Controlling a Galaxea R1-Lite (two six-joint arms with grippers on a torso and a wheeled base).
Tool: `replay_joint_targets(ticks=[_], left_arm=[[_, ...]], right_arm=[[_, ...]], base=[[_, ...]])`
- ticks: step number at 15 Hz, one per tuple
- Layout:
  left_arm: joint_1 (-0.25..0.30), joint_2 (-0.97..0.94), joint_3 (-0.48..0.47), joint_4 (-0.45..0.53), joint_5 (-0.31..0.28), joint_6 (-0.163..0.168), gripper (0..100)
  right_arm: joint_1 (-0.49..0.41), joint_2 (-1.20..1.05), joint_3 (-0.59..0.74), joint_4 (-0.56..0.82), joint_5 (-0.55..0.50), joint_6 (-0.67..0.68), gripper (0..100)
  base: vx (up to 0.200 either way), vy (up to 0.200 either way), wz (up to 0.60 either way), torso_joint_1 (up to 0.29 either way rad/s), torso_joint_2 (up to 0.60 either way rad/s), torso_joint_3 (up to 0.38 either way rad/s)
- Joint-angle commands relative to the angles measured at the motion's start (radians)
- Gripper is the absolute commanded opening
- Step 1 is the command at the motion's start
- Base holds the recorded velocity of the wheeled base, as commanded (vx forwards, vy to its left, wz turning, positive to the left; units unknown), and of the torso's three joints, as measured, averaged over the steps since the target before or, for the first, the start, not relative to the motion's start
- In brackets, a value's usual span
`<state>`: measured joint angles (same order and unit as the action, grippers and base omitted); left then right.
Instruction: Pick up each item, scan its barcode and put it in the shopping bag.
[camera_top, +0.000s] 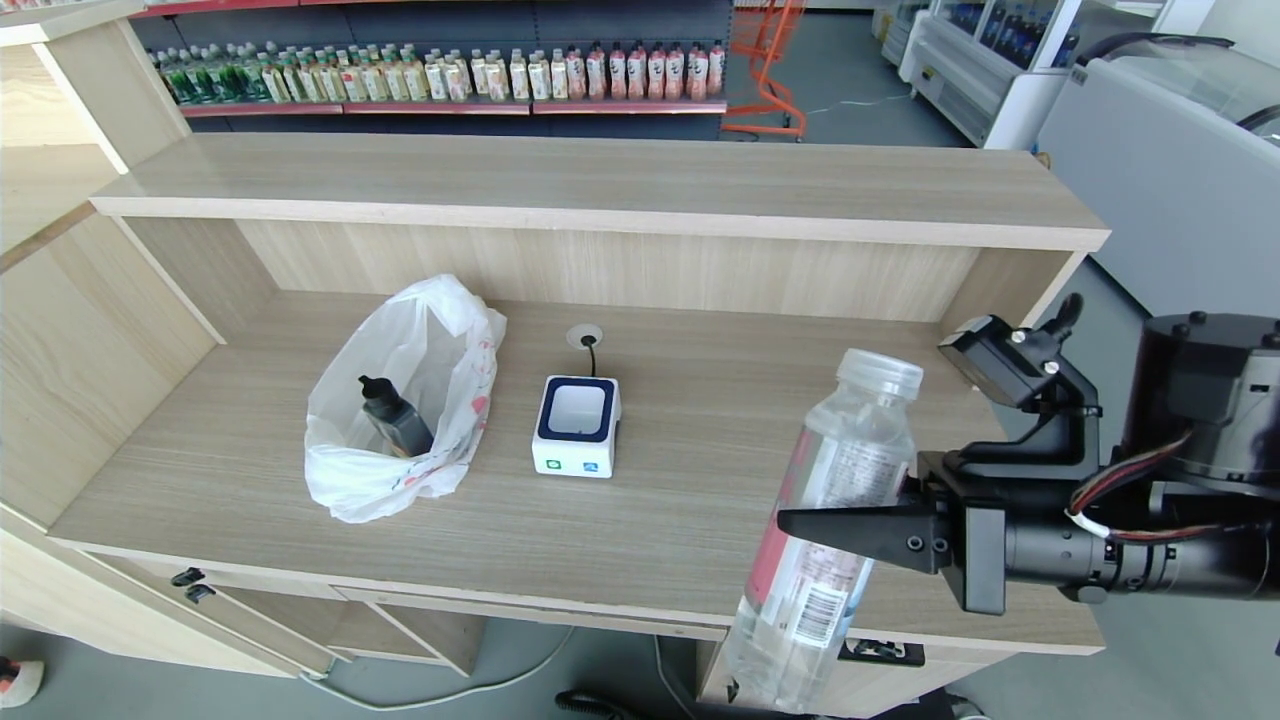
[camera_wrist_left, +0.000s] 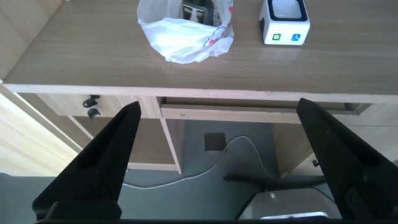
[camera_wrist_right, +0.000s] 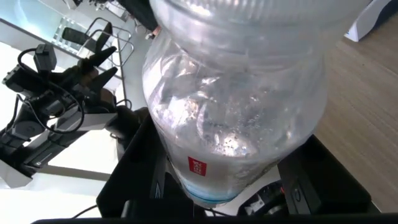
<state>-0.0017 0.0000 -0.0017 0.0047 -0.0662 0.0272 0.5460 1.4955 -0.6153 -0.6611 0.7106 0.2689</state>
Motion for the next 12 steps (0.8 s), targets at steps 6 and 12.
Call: replay_joint_targets(ticks=[6,12], left_arm=[[0.0,0.002,0.0,0.0,0.0,0.0,100],[0.0,0.002,0.0,0.0,0.0,0.0,100]], right_arm=[[0.002,-0.009,-0.041,0.081,0.001,0.003,0],[0.003,-0.011,-0.064,0.08,0.003,0.042,0]], base=[[0.0,0.0,0.0,0.0,0.0,0.0],[0.0,0.0,0.0,0.0,0.0,0.0]])
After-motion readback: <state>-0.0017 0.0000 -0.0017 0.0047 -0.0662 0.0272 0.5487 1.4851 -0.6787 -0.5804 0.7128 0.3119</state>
